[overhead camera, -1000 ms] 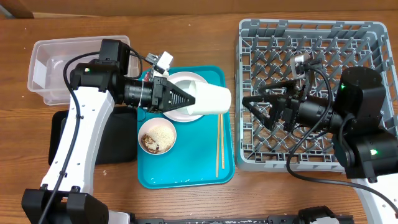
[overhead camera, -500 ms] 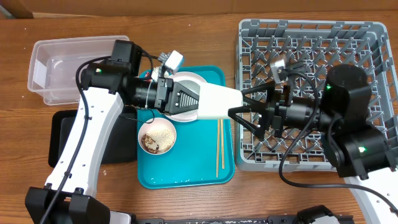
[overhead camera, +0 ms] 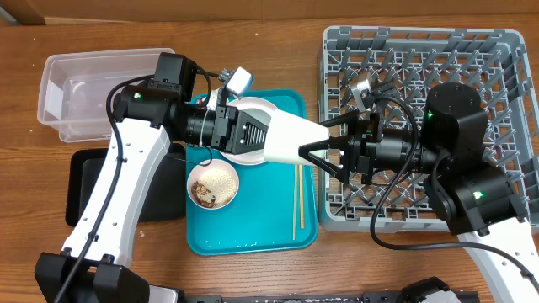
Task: Sort waste into correct bins and load items into the dishwasher
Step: 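Lift the white cup and pass it to the right gripper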
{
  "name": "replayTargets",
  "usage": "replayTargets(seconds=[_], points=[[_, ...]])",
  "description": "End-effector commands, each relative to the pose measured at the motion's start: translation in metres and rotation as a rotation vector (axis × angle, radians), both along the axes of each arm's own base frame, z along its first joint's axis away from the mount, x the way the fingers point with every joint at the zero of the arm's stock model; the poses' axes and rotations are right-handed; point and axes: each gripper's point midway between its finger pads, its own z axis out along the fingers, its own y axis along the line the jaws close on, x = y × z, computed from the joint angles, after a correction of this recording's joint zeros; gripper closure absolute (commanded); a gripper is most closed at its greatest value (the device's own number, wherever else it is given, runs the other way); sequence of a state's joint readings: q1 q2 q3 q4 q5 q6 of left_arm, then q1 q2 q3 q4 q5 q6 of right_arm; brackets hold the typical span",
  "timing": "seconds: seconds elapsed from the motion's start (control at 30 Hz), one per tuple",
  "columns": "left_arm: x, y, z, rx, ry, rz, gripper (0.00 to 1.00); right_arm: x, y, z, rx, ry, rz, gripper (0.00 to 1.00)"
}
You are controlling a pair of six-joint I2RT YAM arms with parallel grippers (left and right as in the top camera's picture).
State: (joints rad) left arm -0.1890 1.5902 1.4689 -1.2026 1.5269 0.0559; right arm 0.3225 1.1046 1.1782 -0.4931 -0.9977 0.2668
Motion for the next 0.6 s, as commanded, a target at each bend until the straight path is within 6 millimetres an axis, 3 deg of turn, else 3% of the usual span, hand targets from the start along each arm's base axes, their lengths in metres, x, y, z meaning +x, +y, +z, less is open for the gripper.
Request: replayTargets(seconds=[0.0, 0.17, 0.5, 0.57], points=[[-0.0038, -0.0045, 0.0082, -0.025, -0.046, -0.022, 0.96, -0.0102, 0.0069, 0.0117, 0.018, -0.029, 0.052, 0.26], [-0.0044, -0.0078, 0.0096, -0.034, -0.073, -0.034, 0.96, -0.0104, 0.0070, 0.0116, 0.018, -0.027, 0.053, 0.24], [-0.0038, -0.0084, 0.0160, -0.071, -0.093, -0.045, 0.96, -0.0155, 0.0075, 0.0101, 0.021, -0.006, 0.079, 0.31], [-0.0034, -0.0084, 0.0159, -0.072, -0.099, -0.045, 0.96, -0.0172, 0.0077, 0.0108, 0.025, -0.007, 0.088, 0.40]])
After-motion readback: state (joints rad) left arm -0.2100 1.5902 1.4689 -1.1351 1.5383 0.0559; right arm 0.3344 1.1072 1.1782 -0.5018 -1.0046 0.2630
